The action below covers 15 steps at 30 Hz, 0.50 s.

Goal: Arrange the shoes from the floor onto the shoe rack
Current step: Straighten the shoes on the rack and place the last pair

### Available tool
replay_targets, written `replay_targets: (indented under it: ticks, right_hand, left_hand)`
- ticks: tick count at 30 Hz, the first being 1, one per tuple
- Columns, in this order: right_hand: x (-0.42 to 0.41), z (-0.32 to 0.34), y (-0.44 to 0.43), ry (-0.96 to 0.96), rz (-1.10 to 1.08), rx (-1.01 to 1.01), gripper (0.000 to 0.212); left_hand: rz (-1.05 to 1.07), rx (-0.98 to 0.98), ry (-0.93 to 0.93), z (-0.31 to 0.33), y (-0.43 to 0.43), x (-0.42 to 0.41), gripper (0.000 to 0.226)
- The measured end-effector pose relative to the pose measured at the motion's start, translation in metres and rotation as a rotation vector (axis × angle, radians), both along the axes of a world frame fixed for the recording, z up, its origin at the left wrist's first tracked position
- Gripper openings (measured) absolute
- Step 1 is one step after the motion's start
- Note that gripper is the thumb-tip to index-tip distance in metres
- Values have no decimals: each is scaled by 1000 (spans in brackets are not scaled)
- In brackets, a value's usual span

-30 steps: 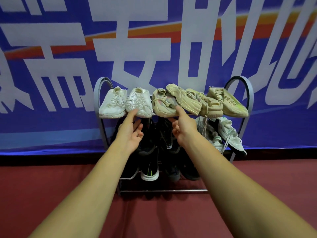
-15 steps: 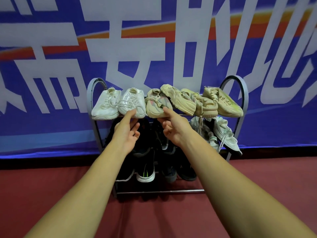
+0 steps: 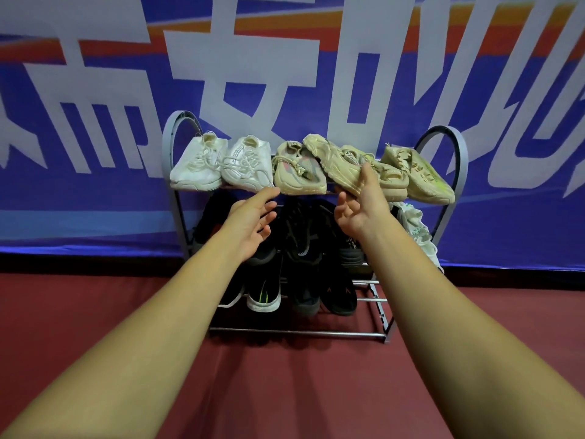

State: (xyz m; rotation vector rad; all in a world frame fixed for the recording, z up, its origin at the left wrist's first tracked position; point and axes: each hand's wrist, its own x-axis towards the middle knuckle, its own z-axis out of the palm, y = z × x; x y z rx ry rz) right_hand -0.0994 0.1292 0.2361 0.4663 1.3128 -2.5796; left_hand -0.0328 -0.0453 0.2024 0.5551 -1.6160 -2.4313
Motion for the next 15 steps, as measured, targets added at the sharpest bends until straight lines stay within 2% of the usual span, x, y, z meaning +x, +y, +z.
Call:
replay_targets:
  ticks: [3,7,12,15]
  right_hand:
    - [-3,1,0,-15,21,-19,22]
    - [3,-5,6,10,77,-44,18]
    - [19,-6,24,66,85,-49,21]
    - [32,0,33,117,125,-45,20]
  left_hand:
    - [-19,-31,-18,0,0,1,44]
    - [-65,-63,-41,5,4,3,21]
    - [-256,-42,-7,27,15,13,24]
    - [-233,15,72,42,21,17,31]
